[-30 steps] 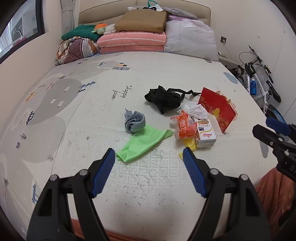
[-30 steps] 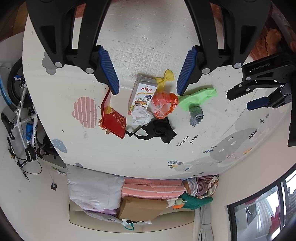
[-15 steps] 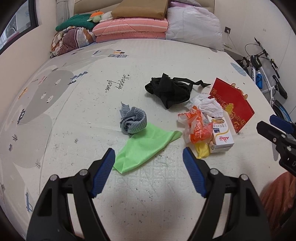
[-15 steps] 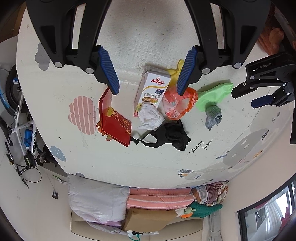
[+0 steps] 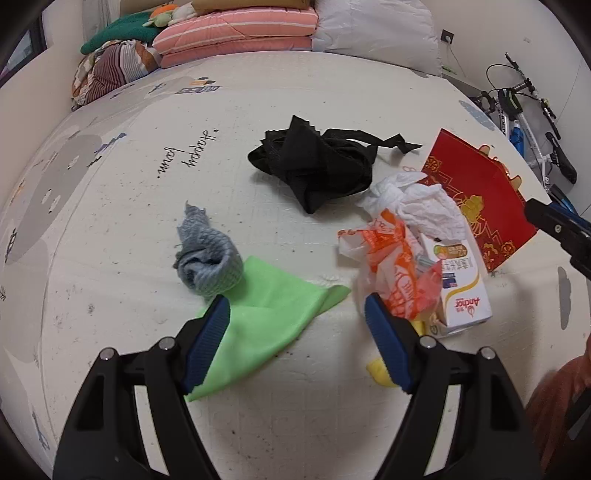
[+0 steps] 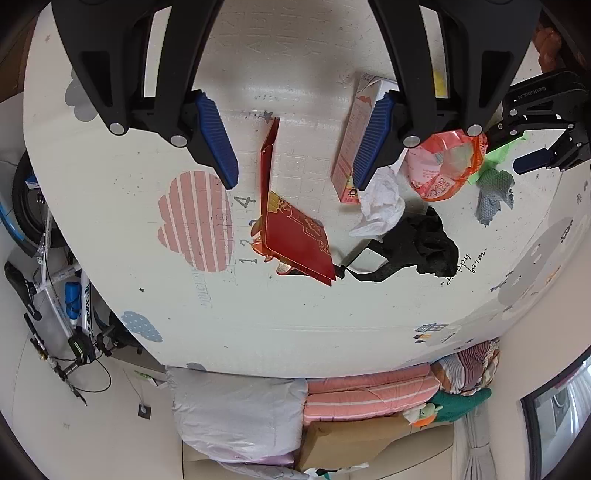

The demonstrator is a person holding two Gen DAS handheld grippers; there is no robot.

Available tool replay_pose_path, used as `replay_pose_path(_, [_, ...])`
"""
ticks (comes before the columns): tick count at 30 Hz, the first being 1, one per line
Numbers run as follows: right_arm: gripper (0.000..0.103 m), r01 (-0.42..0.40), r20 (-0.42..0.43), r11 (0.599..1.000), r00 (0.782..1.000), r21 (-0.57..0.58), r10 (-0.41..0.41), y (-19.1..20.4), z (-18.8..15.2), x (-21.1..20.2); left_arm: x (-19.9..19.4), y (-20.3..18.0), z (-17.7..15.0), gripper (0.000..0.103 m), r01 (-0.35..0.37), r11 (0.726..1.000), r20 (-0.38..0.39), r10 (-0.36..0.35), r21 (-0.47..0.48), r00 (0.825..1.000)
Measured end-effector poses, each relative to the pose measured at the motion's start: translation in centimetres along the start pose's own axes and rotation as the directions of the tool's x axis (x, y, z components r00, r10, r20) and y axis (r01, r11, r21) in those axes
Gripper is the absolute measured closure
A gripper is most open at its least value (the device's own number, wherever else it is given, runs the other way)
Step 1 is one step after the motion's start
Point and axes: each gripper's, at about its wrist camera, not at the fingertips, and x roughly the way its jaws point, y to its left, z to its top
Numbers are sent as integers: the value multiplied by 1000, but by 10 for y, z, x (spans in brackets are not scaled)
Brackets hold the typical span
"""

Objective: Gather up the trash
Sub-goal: 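Grasp the red paper gift bag with the right tool while the left tool grasps the orange plastic bag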

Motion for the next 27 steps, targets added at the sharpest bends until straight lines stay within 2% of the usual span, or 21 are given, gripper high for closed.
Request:
replay_pose_path(2, [41,0,-8,1000,1000,5,0,-3,-1,5,-2,-5,0,27,20,1000,9,-20,6,1000])
replay_pose_path(7, [41,-6,-19,1000,1000,18,7,-8,0,13,-23,-9,2,27,15,1000,70,-16,13,997])
replay_pose_path(9, [41,-13,-28,1000,1000,23,13,-9,-1,16,-33,-9,8,27,46,999,94,-46,0,995])
replay_pose_path(12, [41,-20,-46,999,999,26,22,-10,-3,22,-31,-21,14,27,104,995,86,-104,10,991])
replay_pose_path(18, [41,-8,-51,1000,999,23,9,-14,-4,25,7,-50,10,28,56,996,27,-58,74,998])
replay_pose_path(20, [41,-3,-59,1000,998,26,5,-17,-4,29,12,-52,7,31,42,996,23,-44,84,999])
replay_pose_path(22, [44,0,-72,1000,997,26,2,-17,-5,33,17,-52,5,49,47,995,14,-48,86,999])
replay_pose_path(23, [47,-1,-78,1000,997,24,3,-17,-6,35,19,-51,4,53,52,995,8,-52,81,999])
replay_pose_path(25, [62,-9,-91,1000,996,16,10,-15,-7,39,22,-47,3,71,66,996,-2,-66,66,998])
replay_pose_path(26, [66,-9,-97,1000,995,11,10,-14,-7,40,24,-45,2,76,71,996,-8,-71,58,997])
replay_pose_path(27, [75,-8,-101,1000,995,5,9,-13,-8,42,25,-44,2,79,76,996,-8,-76,52,997])
